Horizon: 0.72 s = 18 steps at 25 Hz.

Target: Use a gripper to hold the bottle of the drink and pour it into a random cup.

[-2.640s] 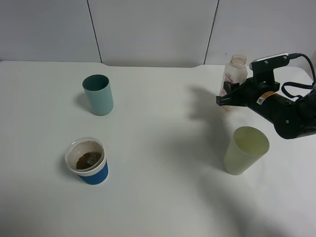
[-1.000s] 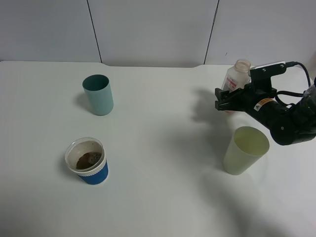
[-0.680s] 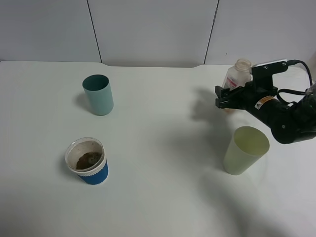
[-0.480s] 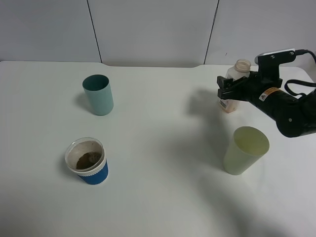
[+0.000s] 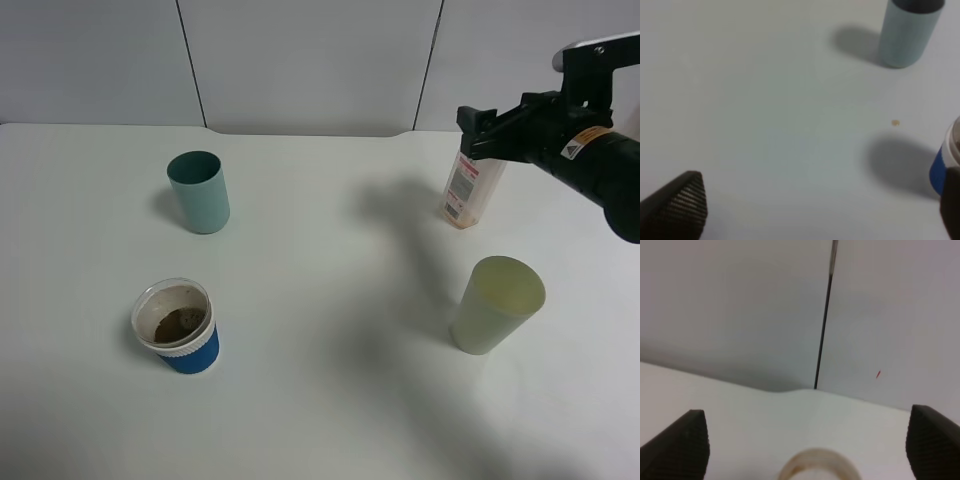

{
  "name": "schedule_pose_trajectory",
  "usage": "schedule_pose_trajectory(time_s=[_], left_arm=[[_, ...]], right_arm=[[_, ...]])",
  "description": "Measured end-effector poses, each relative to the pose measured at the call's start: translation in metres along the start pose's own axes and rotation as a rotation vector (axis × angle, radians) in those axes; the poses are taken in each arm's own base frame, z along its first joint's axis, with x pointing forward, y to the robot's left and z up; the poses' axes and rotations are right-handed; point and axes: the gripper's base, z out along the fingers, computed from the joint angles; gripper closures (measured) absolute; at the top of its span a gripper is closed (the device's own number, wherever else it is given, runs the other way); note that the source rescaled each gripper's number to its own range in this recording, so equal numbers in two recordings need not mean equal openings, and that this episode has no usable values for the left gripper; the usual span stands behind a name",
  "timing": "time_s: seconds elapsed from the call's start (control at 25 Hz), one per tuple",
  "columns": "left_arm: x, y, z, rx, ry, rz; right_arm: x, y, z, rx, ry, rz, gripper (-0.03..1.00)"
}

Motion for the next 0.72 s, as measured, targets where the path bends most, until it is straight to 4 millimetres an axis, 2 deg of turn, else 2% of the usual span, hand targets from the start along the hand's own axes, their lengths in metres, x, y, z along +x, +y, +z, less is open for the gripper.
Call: schedule_pose_trajectory(time_s=[0.2, 0.36, 0.44, 0.72], left_arm=[[0.0, 0.0, 0.0, 0.0, 0.0, 0.0], [0.0, 0.0, 0.0, 0.0, 0.0, 0.0], [0.0, 0.0, 0.0, 0.0, 0.0, 0.0], [0.0, 0.0, 0.0, 0.0, 0.0, 0.0]], right_arm=[[-0.038, -0.007, -0.021, 0.039, -0.093, 0.018, 0.23], [-0.075, -0.015, -0.048, 0.1, -0.209, 0.061, 0.21], [-0.09, -0.018, -0.062, 0.126, -0.254, 0.045, 0.16], [-0.114, -0.024, -0.099, 0.201, -0.275, -0.05, -0.02]])
